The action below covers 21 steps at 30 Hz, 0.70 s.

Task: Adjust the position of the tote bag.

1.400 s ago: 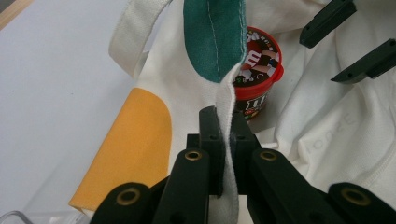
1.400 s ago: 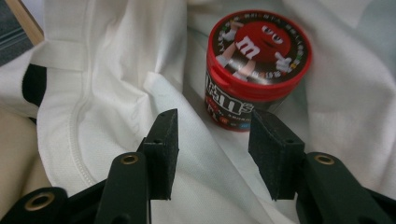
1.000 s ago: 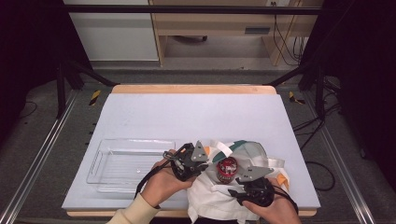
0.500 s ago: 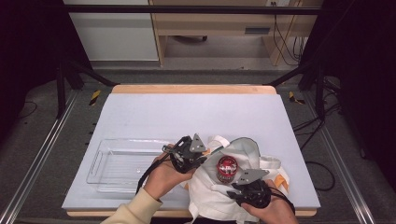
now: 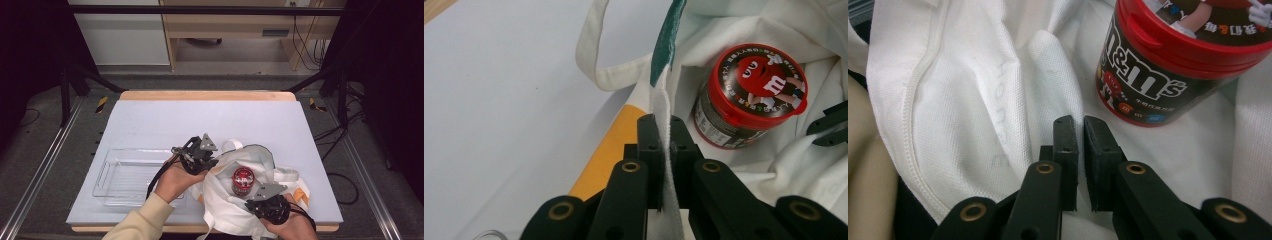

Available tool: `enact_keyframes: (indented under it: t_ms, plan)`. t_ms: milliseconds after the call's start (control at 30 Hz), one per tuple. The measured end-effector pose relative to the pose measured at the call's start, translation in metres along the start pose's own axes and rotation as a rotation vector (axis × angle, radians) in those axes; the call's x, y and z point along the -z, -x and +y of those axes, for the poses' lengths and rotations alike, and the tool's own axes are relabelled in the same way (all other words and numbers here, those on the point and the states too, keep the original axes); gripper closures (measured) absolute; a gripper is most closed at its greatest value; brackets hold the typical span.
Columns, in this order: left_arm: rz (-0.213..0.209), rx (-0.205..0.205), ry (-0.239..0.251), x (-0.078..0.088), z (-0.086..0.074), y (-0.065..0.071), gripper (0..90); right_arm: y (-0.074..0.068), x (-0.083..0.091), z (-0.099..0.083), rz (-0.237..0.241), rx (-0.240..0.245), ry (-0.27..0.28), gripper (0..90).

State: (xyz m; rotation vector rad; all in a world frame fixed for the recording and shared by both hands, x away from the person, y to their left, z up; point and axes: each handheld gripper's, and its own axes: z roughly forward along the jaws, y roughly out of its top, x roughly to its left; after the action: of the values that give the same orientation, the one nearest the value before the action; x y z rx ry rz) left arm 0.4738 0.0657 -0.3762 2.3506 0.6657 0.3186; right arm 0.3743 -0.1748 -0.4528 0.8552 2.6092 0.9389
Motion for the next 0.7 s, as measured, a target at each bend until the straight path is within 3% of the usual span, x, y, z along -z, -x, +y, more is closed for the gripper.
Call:
enact_keyframes:
  t_ms: [133, 267, 467, 700]
  plan:
    - [0.015, 0.003, -0.003, -0.001, 0.001, -0.004, 87.4, 0.001, 0.002, -0.001, 0.004, 0.0, 0.006, 88.1]
    - [0.055, 0.033, -0.009, -0.006, 0.003, -0.015, 87.4, 0.0, 0.004, -0.003, 0.011, -0.003, 0.024, 88.8]
    - [0.052, 0.078, -0.023, -0.014, 0.001, -0.03, 87.2, -0.002, 0.006, -0.005, 0.005, 0.008, 0.034, 89.3]
    - [0.061, 0.095, -0.044, -0.022, 0.002, -0.037, 87.3, -0.002, 0.007, -0.006, 0.006, 0.015, 0.036, 89.4]
